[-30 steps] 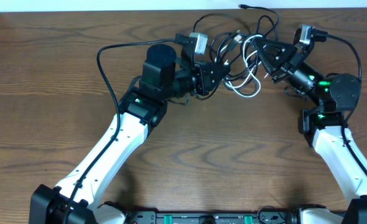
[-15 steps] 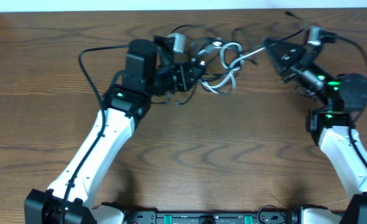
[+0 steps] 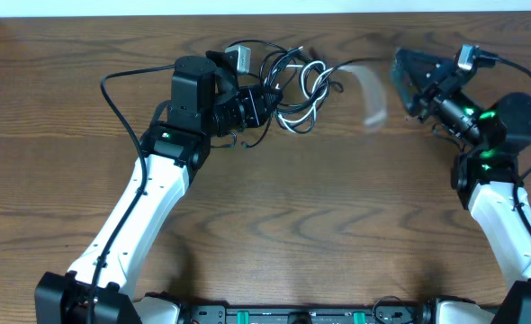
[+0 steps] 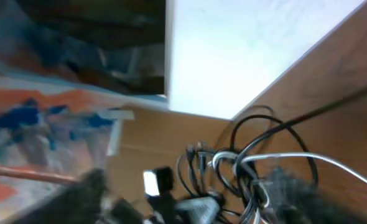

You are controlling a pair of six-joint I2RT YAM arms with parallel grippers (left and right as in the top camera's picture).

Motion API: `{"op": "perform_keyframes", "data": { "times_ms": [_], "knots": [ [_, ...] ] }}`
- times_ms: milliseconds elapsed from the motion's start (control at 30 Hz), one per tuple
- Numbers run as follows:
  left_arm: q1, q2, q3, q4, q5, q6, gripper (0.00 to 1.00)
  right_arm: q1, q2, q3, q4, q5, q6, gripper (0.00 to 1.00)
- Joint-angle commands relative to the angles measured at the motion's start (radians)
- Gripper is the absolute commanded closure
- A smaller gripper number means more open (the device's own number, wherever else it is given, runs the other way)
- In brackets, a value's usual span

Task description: Untangle cables

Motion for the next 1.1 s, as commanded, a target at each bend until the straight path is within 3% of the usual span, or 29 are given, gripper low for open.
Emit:
{"op": "perform_keyframes", "data": {
  "times_ms": [0, 233, 467, 667, 867, 1067],
  "knots": [
    [0.004, 0.004, -0.005, 0.02, -0.008, 0.026, 0.92, 0.004, -0.017, 0.015, -0.076, -0.059, -0.133, 0.08],
    [0.003, 0.004, -0.005, 0.046, -0.007, 0.091, 0.92, 0.069, -0.017, 0.015, -0.115, -0.101, -0.241, 0.08],
    [0.003, 0.004, -0.005, 0.158, 0.124, 0.106, 0.92, 0.171, -0.017, 0.015, -0.142, -0.061, -0.388, 0.21],
    [0.003, 0.004, -0.005, 0.26, 0.317, 0.197, 0.92, 0.242, -0.017, 0.015, -0.208, 0.001, -0.394, 0.34],
    [0.003, 0.004, -0.005, 0.237, 0.318, 0.275, 0.92, 0.272, -0.017, 0.015, -0.2, -0.006, -0.394, 0.34],
    [-0.003, 0.004, -0.005, 0.237, 0.324, 0.279, 0.92, 0.272, -0.017, 0.015, -0.2, -0.003, -0.393, 0.35]
  ]
}}
